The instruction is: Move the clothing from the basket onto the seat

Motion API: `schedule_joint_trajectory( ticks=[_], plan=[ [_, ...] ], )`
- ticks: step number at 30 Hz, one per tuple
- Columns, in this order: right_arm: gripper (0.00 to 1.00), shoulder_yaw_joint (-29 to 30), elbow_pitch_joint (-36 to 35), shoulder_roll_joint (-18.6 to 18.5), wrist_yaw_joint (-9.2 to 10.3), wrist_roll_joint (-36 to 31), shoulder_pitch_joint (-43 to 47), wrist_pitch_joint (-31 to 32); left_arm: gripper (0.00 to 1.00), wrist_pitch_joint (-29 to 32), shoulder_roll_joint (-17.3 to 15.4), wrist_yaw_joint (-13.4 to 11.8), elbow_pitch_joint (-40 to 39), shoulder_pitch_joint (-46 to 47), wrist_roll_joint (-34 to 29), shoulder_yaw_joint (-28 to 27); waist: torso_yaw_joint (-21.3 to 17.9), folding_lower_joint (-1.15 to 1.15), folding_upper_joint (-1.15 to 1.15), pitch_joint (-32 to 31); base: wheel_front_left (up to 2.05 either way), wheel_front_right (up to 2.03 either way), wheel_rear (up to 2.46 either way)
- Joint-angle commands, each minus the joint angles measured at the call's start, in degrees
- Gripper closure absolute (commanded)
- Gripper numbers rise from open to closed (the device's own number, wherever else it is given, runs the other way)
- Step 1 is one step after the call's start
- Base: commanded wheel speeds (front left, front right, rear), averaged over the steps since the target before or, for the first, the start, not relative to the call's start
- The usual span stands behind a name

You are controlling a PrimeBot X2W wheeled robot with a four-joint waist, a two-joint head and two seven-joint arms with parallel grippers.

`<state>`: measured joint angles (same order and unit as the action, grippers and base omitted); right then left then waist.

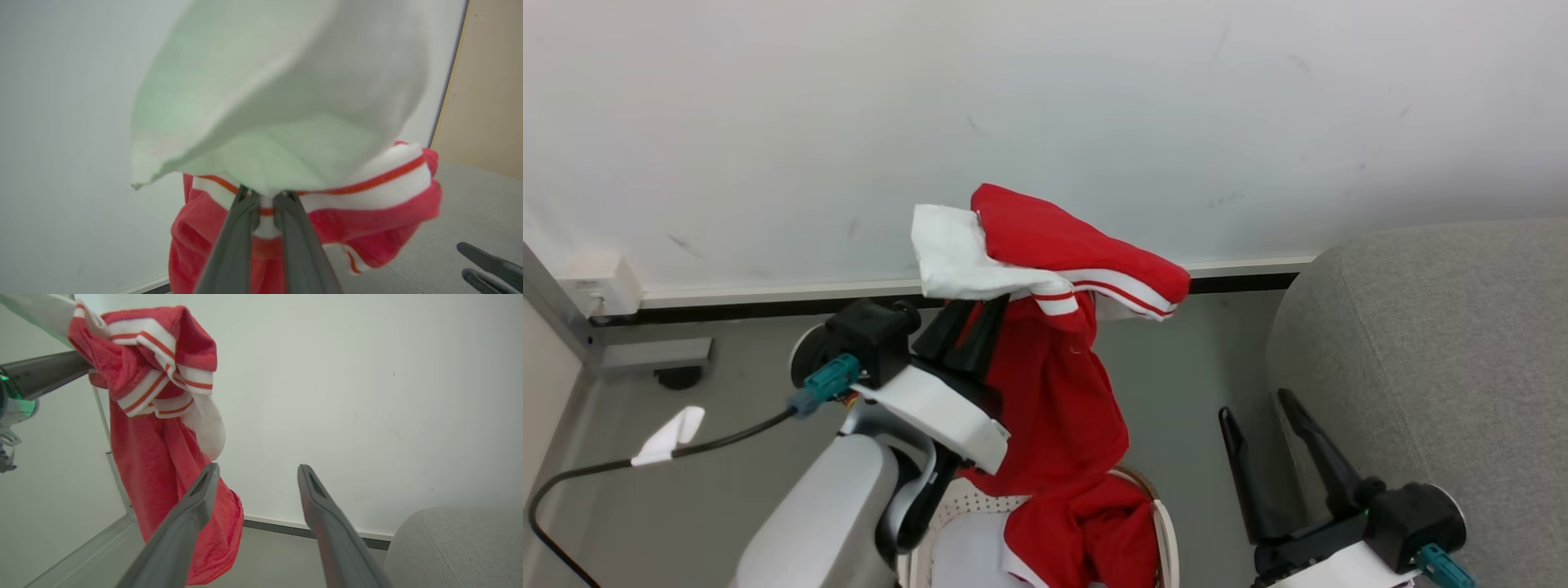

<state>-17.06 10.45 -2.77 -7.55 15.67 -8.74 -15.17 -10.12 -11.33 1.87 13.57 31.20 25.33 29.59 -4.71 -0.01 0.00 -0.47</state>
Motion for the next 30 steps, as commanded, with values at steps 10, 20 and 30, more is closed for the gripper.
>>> schedule_joint_trajectory(
  ticks=[10, 20, 30],
  plan=[
    [0.0, -6.9, 6.1, -1.1, 0.12, 0.1, -3.5, 0.0, 1.0, 1.3, 1.7, 0.6, -4.3, -2.6, 1.7, 2.5, 2.2, 0.01, 0.0, 0.1, 0.0, 0.0, 0.0],
    [0.0, -11.2, 17.9, -1.3, 0.12, 0.7, -8.9, 0.0, 1.0, 2.5, 4.6, 2.3, -5.8, -4.1, 2.8, 7.5, 7.3, 0.01, 0.0, -0.5, 0.0, 0.0, 0.0],
    [0.0, -16.1, 27.3, -0.9, 0.12, 1.4, -15.2, 0.0, 1.0, 3.2, 6.2, 3.2, -6.8, -5.5, 4.2, 11.4, 11.1, 0.01, 0.0, -0.3, 0.0, 0.0, 0.0]
  ],
)
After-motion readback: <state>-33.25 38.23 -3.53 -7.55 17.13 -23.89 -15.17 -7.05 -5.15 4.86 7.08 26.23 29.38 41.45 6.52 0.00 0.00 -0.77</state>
